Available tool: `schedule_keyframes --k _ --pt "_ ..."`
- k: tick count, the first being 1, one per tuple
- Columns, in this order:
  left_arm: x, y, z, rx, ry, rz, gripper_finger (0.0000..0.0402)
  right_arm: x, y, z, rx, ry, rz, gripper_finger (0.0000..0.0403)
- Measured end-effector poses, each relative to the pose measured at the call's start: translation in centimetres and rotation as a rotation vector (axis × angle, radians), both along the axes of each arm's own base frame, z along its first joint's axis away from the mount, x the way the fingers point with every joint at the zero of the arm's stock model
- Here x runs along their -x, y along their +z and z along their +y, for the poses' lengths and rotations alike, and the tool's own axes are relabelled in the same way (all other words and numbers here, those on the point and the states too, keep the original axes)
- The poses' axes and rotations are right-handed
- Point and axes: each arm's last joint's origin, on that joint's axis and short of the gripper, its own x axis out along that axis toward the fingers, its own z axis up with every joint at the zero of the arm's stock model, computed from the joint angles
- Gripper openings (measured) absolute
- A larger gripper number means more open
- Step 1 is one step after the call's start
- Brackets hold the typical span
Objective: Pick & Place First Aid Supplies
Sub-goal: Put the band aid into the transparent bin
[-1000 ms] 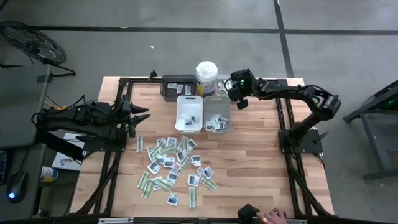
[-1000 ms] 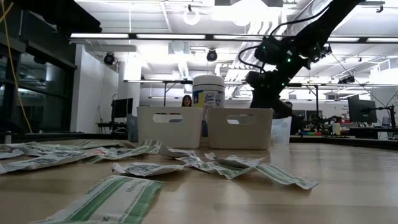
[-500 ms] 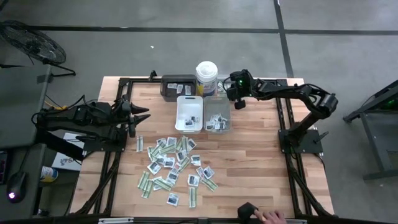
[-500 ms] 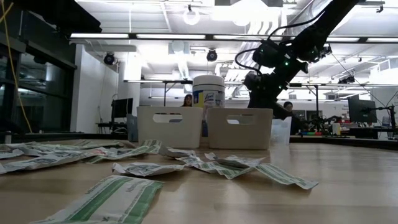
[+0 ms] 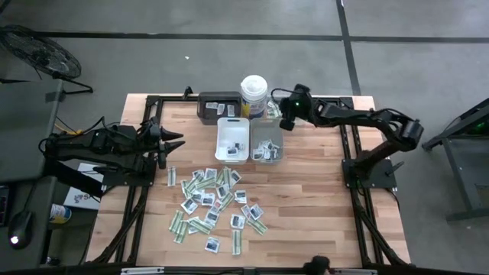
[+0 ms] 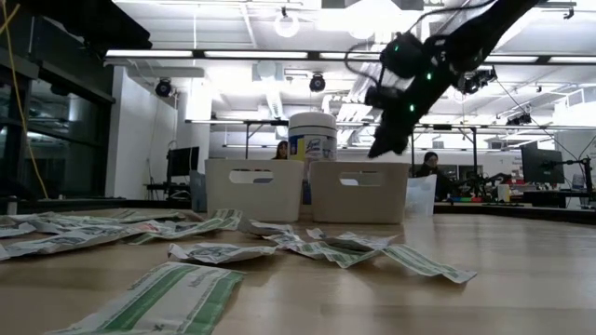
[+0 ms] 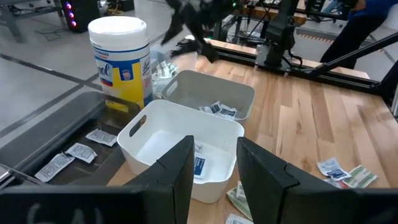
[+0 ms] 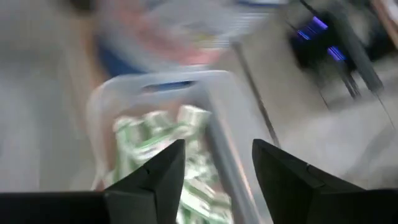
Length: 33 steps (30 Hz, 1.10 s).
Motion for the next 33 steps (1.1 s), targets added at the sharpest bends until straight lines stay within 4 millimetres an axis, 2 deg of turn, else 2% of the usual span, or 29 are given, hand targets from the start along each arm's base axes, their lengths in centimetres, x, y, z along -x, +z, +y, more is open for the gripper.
schedule_keyframes --k 3,6,11,14,18,23,33 --pt "0.0 0.0 0.0 0.000 -0.002 0.001 0.0119 0.5 1.6 1.1 -0.027 -0.178 -0.119 0.0185" --pt "0.0 -0.1 0.0 0.001 -0.002 0.006 0.0119 1.3 2.9 2.3 -0.129 -0.276 -0.258 0.0184" --pt "0.0 -0.1 -0.1 0.012 -0.018 0.005 0.0119 2.6 4.7 3.9 -0.406 -0.355 -0.505 0.0185" --pt "-0.3 -0.2 -0.1 0.042 -0.010 0.008 0.0119 3.0 5.3 4.7 -0.563 -0.362 -0.583 0.0184" --pt "-1.1 -0.5 -0.2 0.051 -0.041 0.053 0.0119 3.1 5.6 6.0 -0.707 -0.330 -0.598 0.0185" --pt "-2.3 -1.1 -0.7 0.043 -0.153 0.136 0.0119 2.5 5.4 8.4 -0.796 -0.287 -0.548 0.0184" --pt "-2.9 -1.4 -1.0 0.031 -0.265 0.183 0.0119 0.6 5.3 16.2 -0.914 -0.102 -0.470 0.0184"
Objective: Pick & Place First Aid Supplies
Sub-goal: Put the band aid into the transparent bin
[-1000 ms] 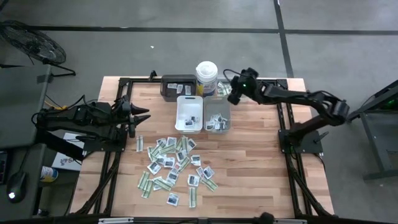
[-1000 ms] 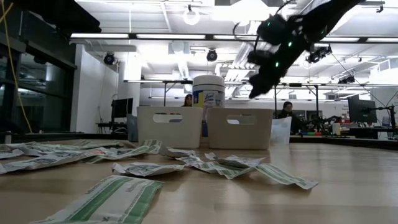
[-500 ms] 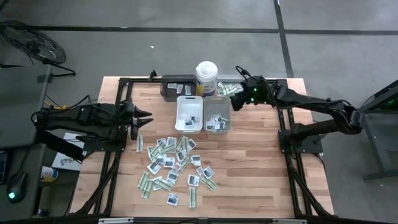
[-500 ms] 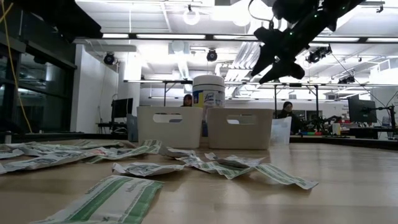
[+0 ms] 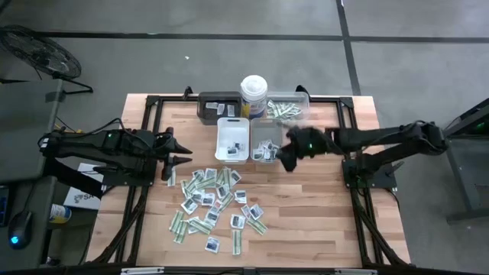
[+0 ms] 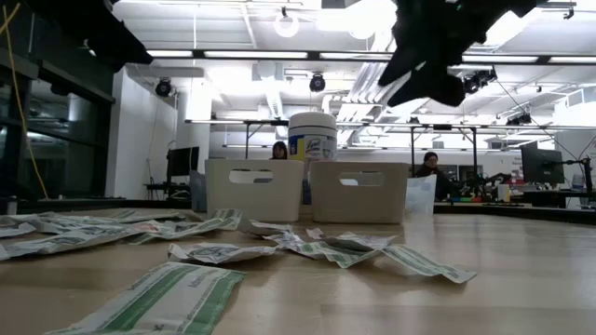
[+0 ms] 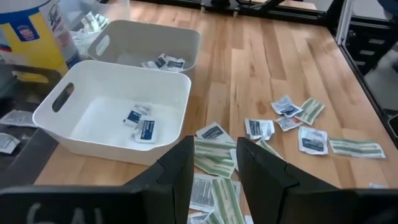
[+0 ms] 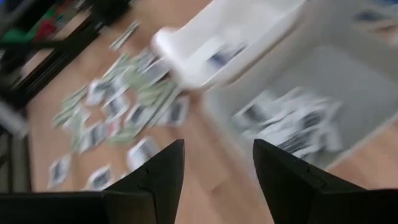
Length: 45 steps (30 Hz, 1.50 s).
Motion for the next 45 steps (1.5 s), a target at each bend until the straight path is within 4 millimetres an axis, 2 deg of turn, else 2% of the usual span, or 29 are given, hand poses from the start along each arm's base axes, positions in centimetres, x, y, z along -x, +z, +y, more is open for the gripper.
schedule_keyframes --k 5,9,12,16,23,28,31,40,45 --pt "0.0 0.0 -0.1 0.005 -0.030 0.001 0.0119 -0.4 -0.5 4.5 0.002 0.194 0.012 0.0185" --pt "0.0 0.0 -0.1 -0.005 -0.055 0.002 0.0119 -0.6 -1.6 8.5 0.131 0.466 0.028 0.0184" --pt "0.0 0.0 -0.2 -0.008 -0.063 0.002 0.0119 -1.2 -2.7 11.0 0.215 0.606 0.007 0.0182" --pt "0.0 0.0 -0.2 -0.004 -0.071 0.002 0.0119 -2.9 -4.6 13.7 0.250 0.690 -0.031 0.0181" --pt "0.0 0.0 -0.3 0.020 -0.123 0.004 0.0119 -7.4 -6.8 17.6 0.389 0.911 0.054 0.0181" --pt "0.0 0.0 -0.4 0.026 -0.135 0.004 0.0119 -10.1 -7.6 19.6 0.536 1.091 0.143 0.0181" --pt "0.0 0.0 -0.4 0.026 -0.134 0.004 0.0119 -10.9 -8.2 20.3 0.609 1.164 0.226 0.0181" --pt "0.1 -0.3 -0.4 0.012 -0.144 0.032 0.0119 -11.1 -10.5 20.8 0.624 1.351 0.310 0.0181" --pt "0.3 -0.5 -0.4 0.010 -0.145 0.064 0.0119 -11.1 -10.8 21.1 0.663 1.388 0.304 0.0181"
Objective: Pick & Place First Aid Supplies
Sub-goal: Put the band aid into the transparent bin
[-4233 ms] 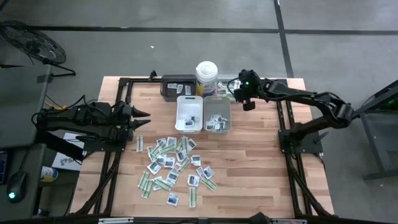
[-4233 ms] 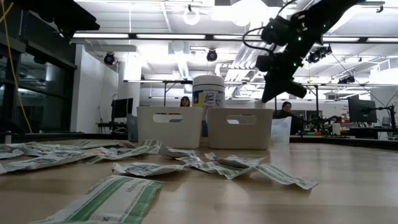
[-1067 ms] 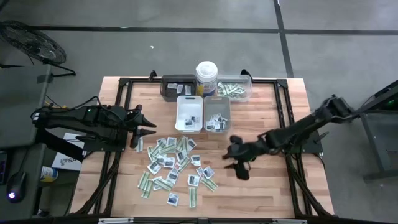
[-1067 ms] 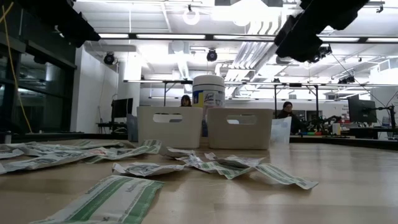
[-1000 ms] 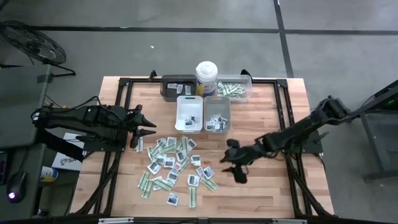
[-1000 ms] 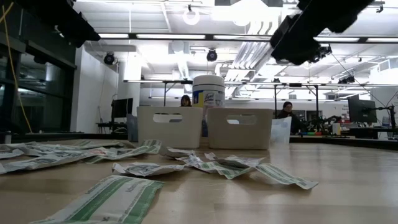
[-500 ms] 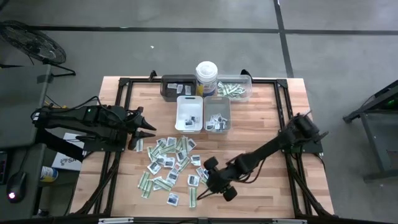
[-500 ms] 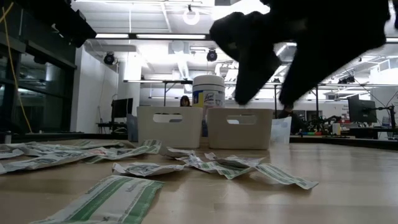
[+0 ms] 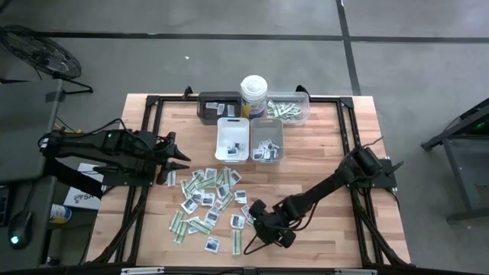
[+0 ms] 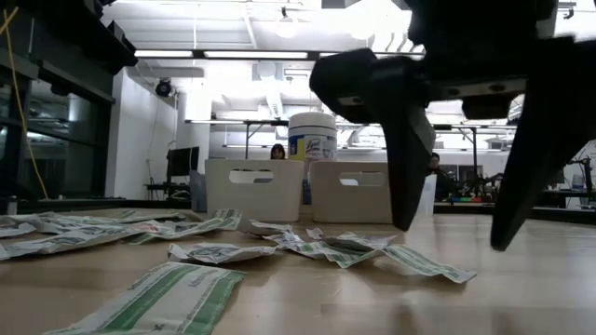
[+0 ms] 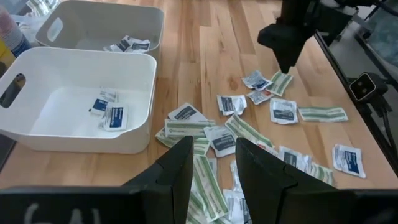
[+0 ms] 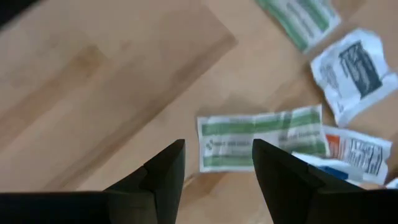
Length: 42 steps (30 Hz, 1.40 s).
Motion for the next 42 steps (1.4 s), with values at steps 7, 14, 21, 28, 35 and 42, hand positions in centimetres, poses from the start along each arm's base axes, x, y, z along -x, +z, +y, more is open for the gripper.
schedule_keyframes --k 7,14,21,28,35,42 --pt "0.0 0.0 0.0 -0.008 0.001 -0.003 0.0119 -0.6 -0.1 -0.6 -0.020 -0.022 -0.008 0.0181" --pt "0.0 0.0 0.0 -0.012 -0.001 -0.004 0.0119 -0.8 -1.8 -0.3 -0.070 0.005 0.051 0.0181" --pt "0.0 0.0 0.0 -0.013 0.001 -0.004 0.0119 -1.0 -2.7 -0.5 -0.111 -0.136 0.119 0.0173" --pt "0.0 0.0 0.0 -0.015 0.005 -0.005 0.0119 -0.5 -3.1 -0.3 -0.091 -0.162 0.154 0.0119" --pt "0.0 0.0 0.0 -0.016 0.005 -0.004 0.0119 -0.2 -3.1 0.7 -0.131 -0.227 0.161 0.0052" --pt "0.0 0.0 0.0 -0.029 -0.002 -0.006 0.0119 0.4 -2.5 1.9 -0.136 -0.345 0.136 0.0007"
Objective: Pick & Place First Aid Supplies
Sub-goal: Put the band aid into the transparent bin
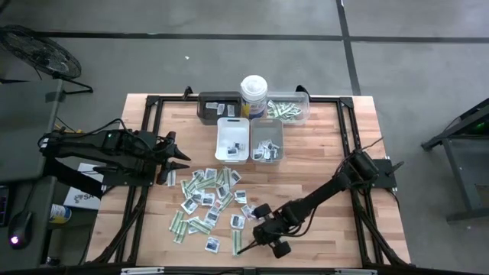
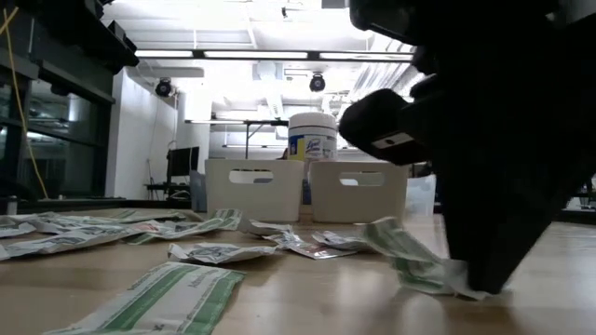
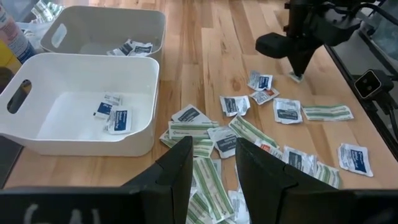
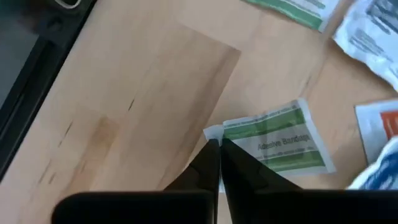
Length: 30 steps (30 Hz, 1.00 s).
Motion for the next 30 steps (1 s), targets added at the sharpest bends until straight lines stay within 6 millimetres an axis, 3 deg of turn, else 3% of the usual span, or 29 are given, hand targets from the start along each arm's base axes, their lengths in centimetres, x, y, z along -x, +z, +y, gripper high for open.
schedule_keyframes --k 8,19,24,30 --pt "0.0 0.0 0.0 0.000 0.000 -0.002 0.0119 1.0 3.1 -0.2 0.041 -0.165 -0.062 0.0001" --pt "-0.1 0.1 0.0 0.001 0.000 -0.010 0.0119 2.4 7.4 -2.2 0.168 -0.381 -0.154 0.0001" --pt "-0.1 0.1 0.0 0.001 0.000 -0.014 0.0119 2.8 9.2 -4.5 0.246 -0.548 -0.194 0.0000" --pt "-0.1 0.1 0.0 0.002 0.000 -0.015 0.0119 2.9 10.5 -9.0 0.316 -0.777 -0.163 0.0000"
